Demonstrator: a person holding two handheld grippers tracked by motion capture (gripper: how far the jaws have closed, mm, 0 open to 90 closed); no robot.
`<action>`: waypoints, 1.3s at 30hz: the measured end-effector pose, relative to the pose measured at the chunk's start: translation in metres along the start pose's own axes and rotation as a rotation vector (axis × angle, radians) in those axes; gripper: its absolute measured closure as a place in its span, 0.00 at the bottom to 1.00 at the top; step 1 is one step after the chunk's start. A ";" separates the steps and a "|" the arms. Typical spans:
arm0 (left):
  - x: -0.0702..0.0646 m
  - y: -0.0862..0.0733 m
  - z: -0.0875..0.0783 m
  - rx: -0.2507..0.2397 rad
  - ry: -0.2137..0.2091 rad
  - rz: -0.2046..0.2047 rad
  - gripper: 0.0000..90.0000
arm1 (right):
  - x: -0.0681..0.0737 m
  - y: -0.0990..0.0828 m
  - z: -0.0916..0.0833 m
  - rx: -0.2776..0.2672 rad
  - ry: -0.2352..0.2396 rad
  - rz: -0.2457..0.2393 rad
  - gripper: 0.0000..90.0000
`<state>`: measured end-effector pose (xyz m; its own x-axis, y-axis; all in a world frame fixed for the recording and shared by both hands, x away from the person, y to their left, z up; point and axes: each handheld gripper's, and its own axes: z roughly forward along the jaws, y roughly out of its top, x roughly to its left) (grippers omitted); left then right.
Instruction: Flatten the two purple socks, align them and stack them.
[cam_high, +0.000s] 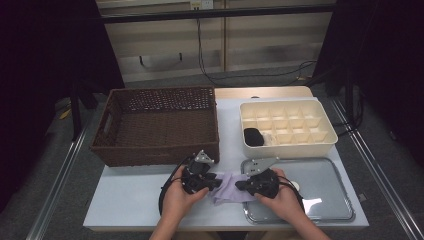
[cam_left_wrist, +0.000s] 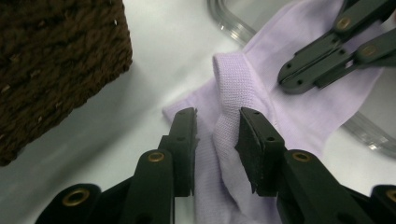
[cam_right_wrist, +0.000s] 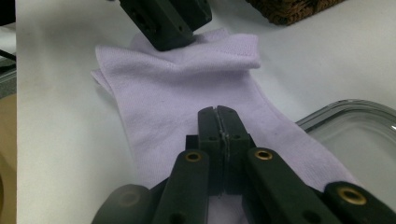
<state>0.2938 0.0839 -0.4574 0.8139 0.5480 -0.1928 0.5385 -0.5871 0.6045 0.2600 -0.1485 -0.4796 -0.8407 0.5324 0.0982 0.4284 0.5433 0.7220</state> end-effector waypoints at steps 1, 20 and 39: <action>0.001 -0.001 0.001 0.008 -0.015 0.005 0.73 | 0.000 0.000 0.000 -0.001 0.002 0.003 0.98; -0.009 -0.001 0.001 0.038 0.060 0.063 0.92 | 0.001 0.000 0.001 0.002 -0.001 -0.005 0.95; 0.002 -0.009 -0.009 0.040 0.066 -0.002 0.91 | -0.001 0.001 -0.005 0.001 -0.028 0.004 0.99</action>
<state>0.2883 0.0955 -0.4562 0.7972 0.5868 -0.1417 0.5496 -0.6085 0.5724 0.2595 -0.1518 -0.4750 -0.8293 0.5527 0.0819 0.4322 0.5415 0.7211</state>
